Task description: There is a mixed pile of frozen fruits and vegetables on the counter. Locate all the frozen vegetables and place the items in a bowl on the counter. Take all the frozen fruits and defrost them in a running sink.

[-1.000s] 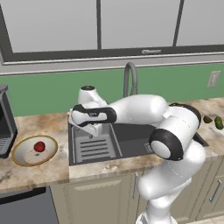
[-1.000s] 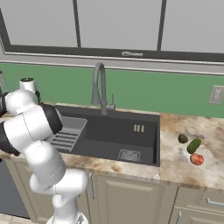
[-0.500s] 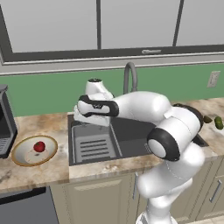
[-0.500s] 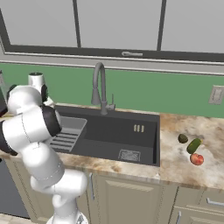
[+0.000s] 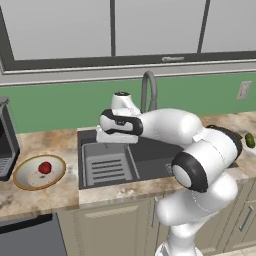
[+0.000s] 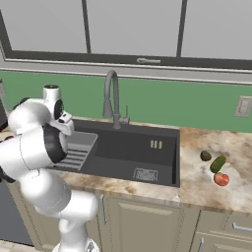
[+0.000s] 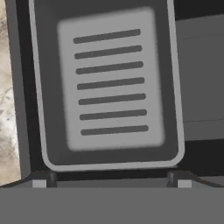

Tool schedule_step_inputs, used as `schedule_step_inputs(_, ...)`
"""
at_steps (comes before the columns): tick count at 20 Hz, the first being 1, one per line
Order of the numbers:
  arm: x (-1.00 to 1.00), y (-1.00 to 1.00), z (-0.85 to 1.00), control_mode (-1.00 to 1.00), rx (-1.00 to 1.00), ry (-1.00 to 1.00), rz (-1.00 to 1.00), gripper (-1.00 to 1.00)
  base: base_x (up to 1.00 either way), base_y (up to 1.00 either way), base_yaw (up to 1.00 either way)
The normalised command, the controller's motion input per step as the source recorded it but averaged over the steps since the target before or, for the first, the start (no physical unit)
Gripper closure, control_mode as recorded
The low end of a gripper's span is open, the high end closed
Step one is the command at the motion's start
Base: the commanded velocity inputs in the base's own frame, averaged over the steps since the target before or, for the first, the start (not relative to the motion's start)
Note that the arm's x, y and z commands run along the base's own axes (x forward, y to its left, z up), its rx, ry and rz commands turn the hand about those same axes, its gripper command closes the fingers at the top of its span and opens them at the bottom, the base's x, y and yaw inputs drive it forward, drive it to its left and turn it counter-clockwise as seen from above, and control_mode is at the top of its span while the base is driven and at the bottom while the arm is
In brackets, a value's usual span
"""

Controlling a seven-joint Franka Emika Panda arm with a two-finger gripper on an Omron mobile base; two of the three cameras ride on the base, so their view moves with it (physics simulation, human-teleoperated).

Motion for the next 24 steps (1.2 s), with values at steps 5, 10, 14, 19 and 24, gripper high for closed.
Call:
schedule_step_inputs(5,-0.39,-0.51,0.01,-1.00,-0.04,0.07,0.03,-1.00,0.00,0.00,0.00)
schedule_step_inputs(10,-0.52,-0.79,0.10,-1.00,-0.08,0.00,0.01,-1.00,0.00,0.00,0.00)
schedule_step_inputs(14,-0.36,-0.76,0.09,-1.00,-0.12,0.00,0.01,-1.00,0.00,0.00,0.00)
schedule_step_inputs(19,-0.11,-0.83,0.01,-1.00,-0.11,0.00,0.03,-1.00,0.00,0.00,0.00)
schedule_step_inputs(24,0.12,-0.85,-0.08,-1.00,-0.05,0.00,0.07,-1.00,0.00,0.00,0.00)
